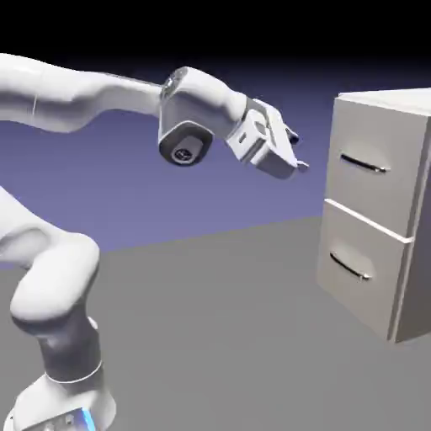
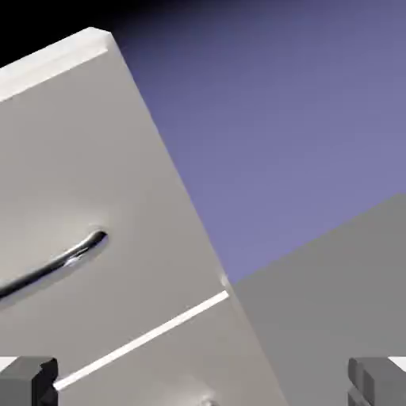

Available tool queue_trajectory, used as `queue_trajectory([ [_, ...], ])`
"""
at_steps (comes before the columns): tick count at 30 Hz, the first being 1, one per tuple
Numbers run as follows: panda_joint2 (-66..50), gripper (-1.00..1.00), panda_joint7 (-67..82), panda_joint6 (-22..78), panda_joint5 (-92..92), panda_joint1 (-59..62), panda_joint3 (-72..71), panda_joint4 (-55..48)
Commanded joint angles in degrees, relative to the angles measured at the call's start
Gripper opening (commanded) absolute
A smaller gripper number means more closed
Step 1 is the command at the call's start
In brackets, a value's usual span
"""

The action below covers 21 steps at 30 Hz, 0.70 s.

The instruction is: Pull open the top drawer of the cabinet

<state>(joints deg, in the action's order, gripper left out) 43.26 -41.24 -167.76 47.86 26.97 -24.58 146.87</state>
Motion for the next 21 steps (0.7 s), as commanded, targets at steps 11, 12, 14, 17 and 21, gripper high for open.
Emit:
queue_trajectory([
  [11,6.07,0.0,0.7,3.58,27.41,15.84,-14.08,-8.09],
  [12,6.62,0.0,0.76,3.9,29.9,17.29,-15.36,-8.83],
  [14,7.73,0.0,0.89,4.56,34.89,20.17,-17.92,-10.3],
  [17,9.38,0.0,1.08,5.53,42.36,24.49,-21.76,-12.51],
  [21,11.59,0.0,1.33,6.83,52.33,30.25,-26.88,-15.45],
])
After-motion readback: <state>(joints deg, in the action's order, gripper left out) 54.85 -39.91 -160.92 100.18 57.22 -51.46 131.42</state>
